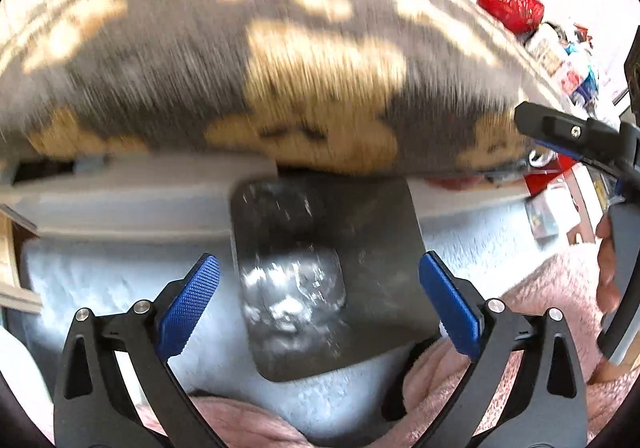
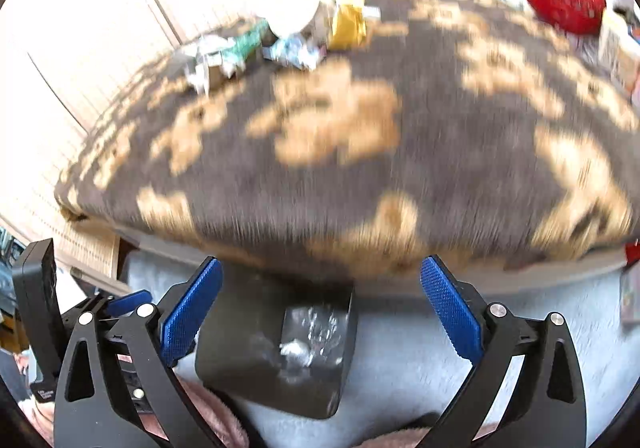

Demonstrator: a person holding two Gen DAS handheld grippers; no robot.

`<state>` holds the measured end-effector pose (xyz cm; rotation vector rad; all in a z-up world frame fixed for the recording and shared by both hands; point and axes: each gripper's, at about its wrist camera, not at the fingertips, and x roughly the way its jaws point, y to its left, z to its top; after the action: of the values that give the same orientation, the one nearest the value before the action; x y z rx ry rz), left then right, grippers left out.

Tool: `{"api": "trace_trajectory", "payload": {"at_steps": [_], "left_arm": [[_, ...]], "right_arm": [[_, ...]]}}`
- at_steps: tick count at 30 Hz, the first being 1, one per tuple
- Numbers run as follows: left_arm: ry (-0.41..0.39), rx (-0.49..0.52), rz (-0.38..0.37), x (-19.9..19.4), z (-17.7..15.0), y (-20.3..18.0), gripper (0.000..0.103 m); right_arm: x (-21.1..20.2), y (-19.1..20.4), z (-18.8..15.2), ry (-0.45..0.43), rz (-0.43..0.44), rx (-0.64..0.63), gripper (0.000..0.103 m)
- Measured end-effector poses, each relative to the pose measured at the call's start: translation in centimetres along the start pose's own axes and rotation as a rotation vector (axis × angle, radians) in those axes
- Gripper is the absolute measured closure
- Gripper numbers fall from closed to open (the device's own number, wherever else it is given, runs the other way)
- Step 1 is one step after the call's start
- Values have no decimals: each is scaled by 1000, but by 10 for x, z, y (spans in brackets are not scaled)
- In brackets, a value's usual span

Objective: Collect trash
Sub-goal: 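Raise both tools back over the table, then grasp the crumpled foil with the left tool while the right tool grasps the blue-white wrapper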

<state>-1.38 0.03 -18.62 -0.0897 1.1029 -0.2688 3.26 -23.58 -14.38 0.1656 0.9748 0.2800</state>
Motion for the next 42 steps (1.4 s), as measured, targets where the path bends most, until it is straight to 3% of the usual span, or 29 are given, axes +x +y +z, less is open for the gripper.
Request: {"api": "trace_trajectory", "payload": {"at_steps": [14,18,25,28,31,39,42], "left_arm": [[-140,17,93,-28,105,28,8],[-182,1,101,-31,137,40,8],[-265,-10,126,-32,187,50,9],[-294,16,132,-31,206,48,13],[-291,34,133,-25,219,47,23],[-246,57,135,8,241,46,28],[-230,50,130,18,245,50,36]], "right_arm": [[6,5,91,-108,-34,-61,5],[20,9,105,-115,-36,-77,17],[42,20,117,-133,-13,-127,49],[50,29,120,-148,-18,-173,50],[57,34,124,-147,-5,-184,51],[84,40,134,-119,-21,-207,51],[92,38,135,-104,-31,-201,51]]}}
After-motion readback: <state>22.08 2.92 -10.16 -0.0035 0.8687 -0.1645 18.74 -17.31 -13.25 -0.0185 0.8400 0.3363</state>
